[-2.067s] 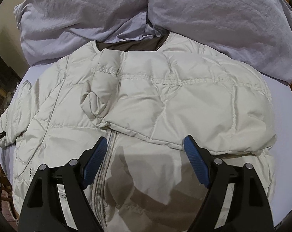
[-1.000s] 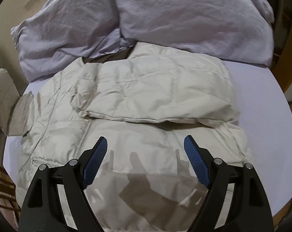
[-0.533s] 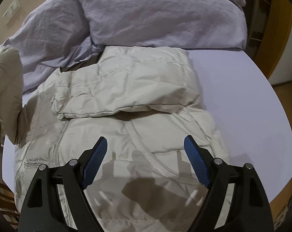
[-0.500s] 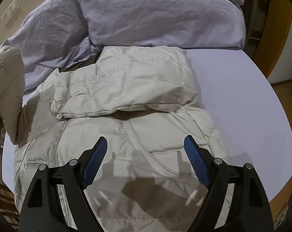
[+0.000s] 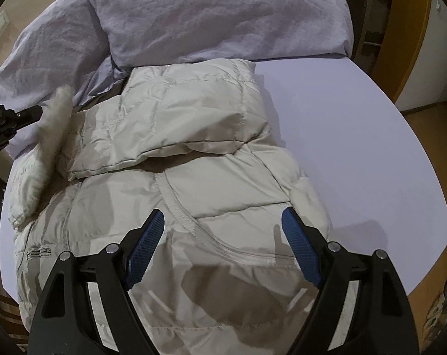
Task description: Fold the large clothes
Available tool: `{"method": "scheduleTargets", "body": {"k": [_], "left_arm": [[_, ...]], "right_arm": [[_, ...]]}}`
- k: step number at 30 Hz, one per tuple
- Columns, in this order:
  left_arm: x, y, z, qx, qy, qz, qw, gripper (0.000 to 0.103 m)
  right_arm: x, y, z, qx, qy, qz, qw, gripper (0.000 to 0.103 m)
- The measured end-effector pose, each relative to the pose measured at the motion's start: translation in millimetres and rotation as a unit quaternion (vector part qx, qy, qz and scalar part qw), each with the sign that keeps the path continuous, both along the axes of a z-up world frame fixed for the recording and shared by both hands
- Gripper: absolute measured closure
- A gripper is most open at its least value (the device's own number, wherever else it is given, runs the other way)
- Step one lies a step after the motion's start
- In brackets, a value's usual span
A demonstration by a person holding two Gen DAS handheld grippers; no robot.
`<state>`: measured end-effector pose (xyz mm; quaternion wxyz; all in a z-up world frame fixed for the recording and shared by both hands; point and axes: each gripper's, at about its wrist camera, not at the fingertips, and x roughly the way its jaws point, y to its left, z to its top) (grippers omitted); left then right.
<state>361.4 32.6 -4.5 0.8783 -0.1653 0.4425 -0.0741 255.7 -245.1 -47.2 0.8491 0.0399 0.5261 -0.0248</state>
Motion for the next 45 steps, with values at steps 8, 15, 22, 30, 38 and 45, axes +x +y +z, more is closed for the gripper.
{"method": "scheduleTargets", "body": {"k": [8,15,22,30,38,45], "left_arm": [[1,28,-6,0.047,0.003,0.03,0.9984,0.078],[11,56,-50,0.064,0.053,0.071,0.994,0.076],[27,24,-78,0.141,0.06,0.053,0.9868,0.076],[25,27,-82,0.138,0.062,0.048,0.9873,0.076],[-46,64,-45,0.101,0.02,0.067,0.9925,0.04],[-159,112,-38,0.103,0.017,0.119,0.9874,0.036]], "right_arm": [[3,-1,-1,0.004,0.001,-0.005,1.0,0.019],[4,2,-3,0.005,0.006,-0.002,1.0,0.019],[-7,-6,-3,0.001,0.009,-0.016,1.0,0.019],[-16,-24,-8,0.005,0.018,-0.04,0.999,0.019],[-34,-44,-2,0.015,0.016,-0.036,0.999,0.014],[-63,-72,-6,0.034,0.037,-0.037,0.998,0.014]]}}
